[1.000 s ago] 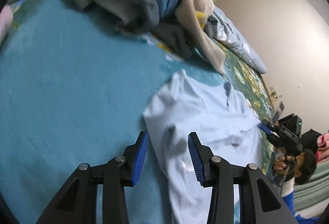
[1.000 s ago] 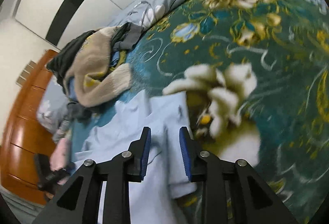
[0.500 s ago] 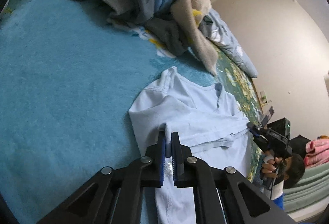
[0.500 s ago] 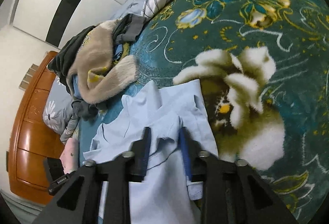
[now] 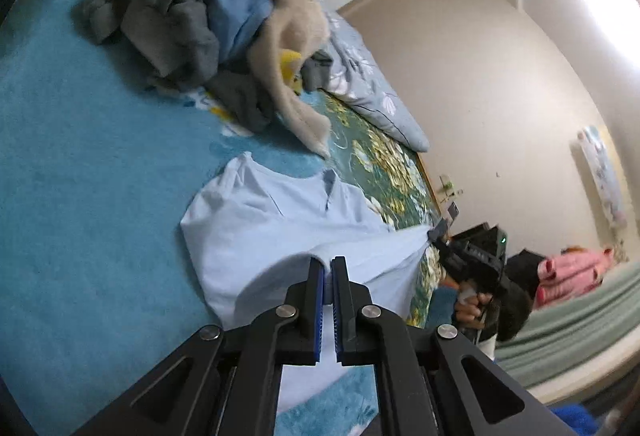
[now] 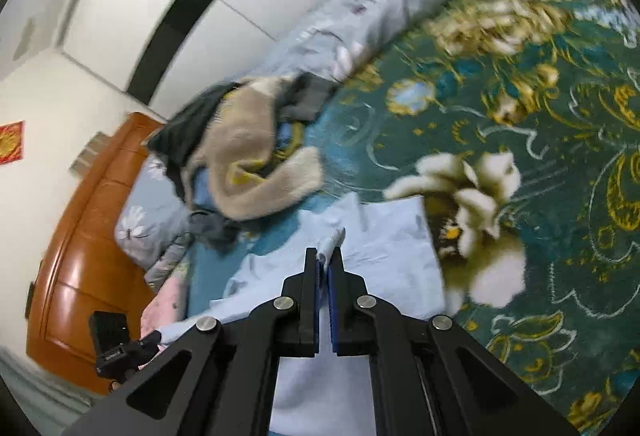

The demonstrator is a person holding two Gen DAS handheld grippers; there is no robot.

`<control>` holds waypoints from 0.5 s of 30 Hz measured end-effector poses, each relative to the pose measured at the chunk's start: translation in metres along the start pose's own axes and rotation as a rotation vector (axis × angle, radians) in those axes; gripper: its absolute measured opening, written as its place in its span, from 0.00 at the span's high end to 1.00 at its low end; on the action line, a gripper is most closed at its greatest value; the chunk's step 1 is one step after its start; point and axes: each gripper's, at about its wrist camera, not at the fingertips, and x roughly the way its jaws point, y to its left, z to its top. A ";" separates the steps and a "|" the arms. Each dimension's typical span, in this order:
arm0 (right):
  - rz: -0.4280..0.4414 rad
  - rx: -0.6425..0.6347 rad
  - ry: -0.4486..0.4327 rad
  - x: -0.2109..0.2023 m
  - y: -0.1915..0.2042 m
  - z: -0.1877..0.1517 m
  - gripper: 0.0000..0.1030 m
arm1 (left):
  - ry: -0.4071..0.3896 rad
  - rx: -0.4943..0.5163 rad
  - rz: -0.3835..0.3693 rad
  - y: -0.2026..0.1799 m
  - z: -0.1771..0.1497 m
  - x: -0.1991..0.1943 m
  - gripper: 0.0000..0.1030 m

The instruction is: Fold clothes

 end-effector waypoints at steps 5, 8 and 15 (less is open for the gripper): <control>-0.032 0.100 0.066 0.030 -0.025 0.011 0.96 | -0.019 -0.108 -0.014 0.026 0.023 0.026 0.96; -0.036 0.109 0.079 0.040 -0.029 0.019 0.95 | -0.034 -0.193 -0.017 0.047 0.036 0.039 0.96; -0.063 0.085 0.111 0.059 -0.023 0.050 0.95 | -0.065 -0.340 -0.044 0.085 0.056 0.063 0.96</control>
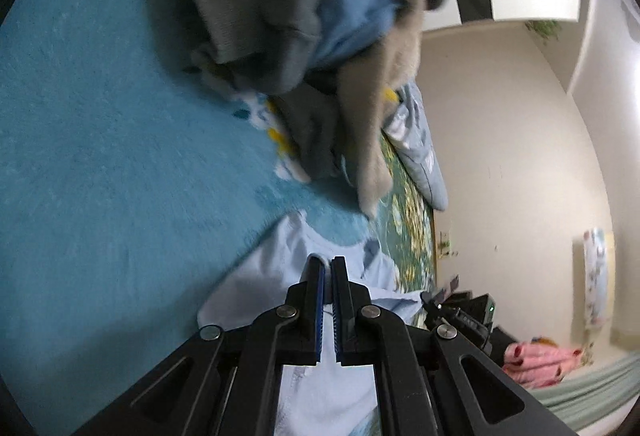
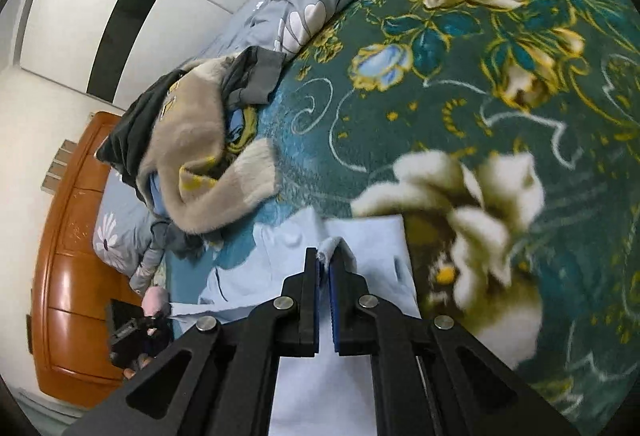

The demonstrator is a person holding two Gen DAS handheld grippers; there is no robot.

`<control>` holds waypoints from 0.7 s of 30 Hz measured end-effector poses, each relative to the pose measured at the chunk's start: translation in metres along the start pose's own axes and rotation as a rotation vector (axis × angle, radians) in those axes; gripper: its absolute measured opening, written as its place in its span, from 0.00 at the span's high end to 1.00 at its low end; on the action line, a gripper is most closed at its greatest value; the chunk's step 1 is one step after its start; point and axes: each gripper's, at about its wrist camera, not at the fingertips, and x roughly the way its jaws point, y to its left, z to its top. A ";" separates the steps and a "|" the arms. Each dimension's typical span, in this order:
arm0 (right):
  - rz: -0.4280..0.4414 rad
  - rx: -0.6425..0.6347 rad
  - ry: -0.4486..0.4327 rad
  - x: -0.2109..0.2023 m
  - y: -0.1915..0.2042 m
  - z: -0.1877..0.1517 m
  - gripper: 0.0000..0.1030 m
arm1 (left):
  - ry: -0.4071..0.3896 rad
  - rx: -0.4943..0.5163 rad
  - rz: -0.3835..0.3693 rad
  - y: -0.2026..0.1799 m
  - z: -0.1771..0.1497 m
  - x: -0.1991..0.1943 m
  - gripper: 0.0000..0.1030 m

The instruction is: Fold clothes

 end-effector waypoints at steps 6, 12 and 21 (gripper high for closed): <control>0.002 0.029 0.003 0.026 -0.003 0.023 0.88 | -0.061 -0.140 -0.043 0.028 0.017 0.006 0.96; -0.043 0.112 -0.094 0.010 -0.032 0.026 0.70 | -0.142 -0.114 -0.092 0.030 0.016 -0.017 0.91; -0.031 -0.051 -0.073 -0.034 -0.037 -0.045 0.67 | -0.043 0.190 0.135 -0.006 -0.068 -0.040 0.56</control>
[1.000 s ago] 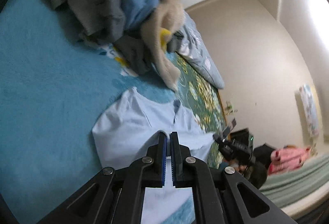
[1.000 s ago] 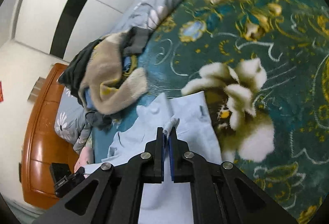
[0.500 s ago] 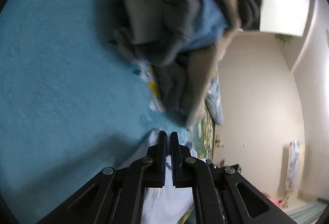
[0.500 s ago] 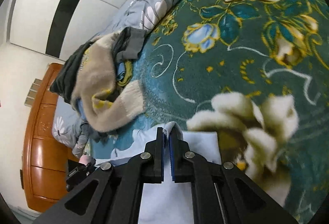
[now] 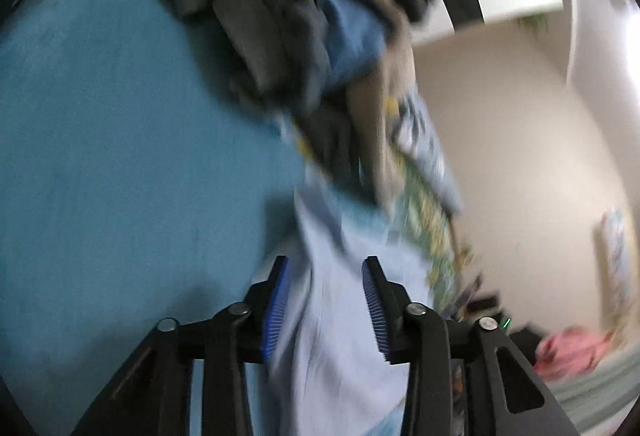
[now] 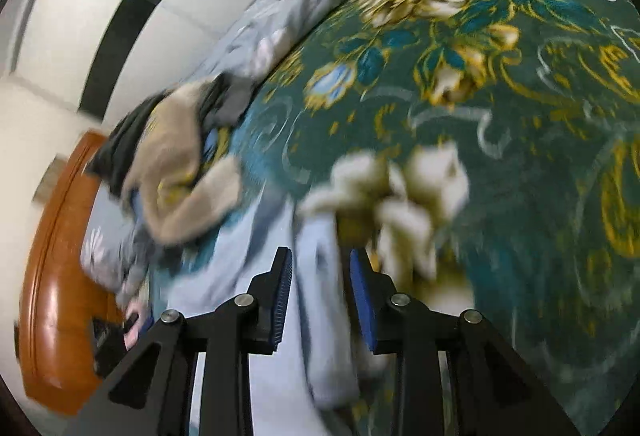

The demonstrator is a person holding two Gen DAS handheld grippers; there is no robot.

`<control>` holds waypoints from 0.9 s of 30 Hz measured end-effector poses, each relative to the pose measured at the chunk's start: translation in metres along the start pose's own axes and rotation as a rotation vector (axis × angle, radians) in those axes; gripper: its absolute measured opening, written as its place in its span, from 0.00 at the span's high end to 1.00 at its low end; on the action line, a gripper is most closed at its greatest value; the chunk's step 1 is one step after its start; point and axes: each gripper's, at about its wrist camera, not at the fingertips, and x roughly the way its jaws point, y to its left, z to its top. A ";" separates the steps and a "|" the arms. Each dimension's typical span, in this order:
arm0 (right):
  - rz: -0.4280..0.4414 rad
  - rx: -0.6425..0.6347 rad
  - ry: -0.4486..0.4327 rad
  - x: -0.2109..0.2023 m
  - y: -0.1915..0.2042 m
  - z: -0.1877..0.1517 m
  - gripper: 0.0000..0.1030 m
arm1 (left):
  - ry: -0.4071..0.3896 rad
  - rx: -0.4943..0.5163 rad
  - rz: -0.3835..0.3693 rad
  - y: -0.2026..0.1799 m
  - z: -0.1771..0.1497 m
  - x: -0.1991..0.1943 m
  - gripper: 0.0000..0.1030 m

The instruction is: Fold clothes

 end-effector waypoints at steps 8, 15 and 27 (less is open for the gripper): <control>0.045 -0.014 0.067 -0.023 -0.021 -0.083 0.64 | 0.118 -0.006 0.046 0.009 -0.090 0.002 0.48; 0.100 -0.009 0.062 -0.006 -0.012 -0.099 0.62 | 0.105 0.055 0.079 -0.016 -0.107 0.021 0.50; 0.196 0.036 -0.085 -0.049 0.001 -0.108 0.95 | 0.059 0.101 0.079 -0.025 -0.129 -0.007 0.93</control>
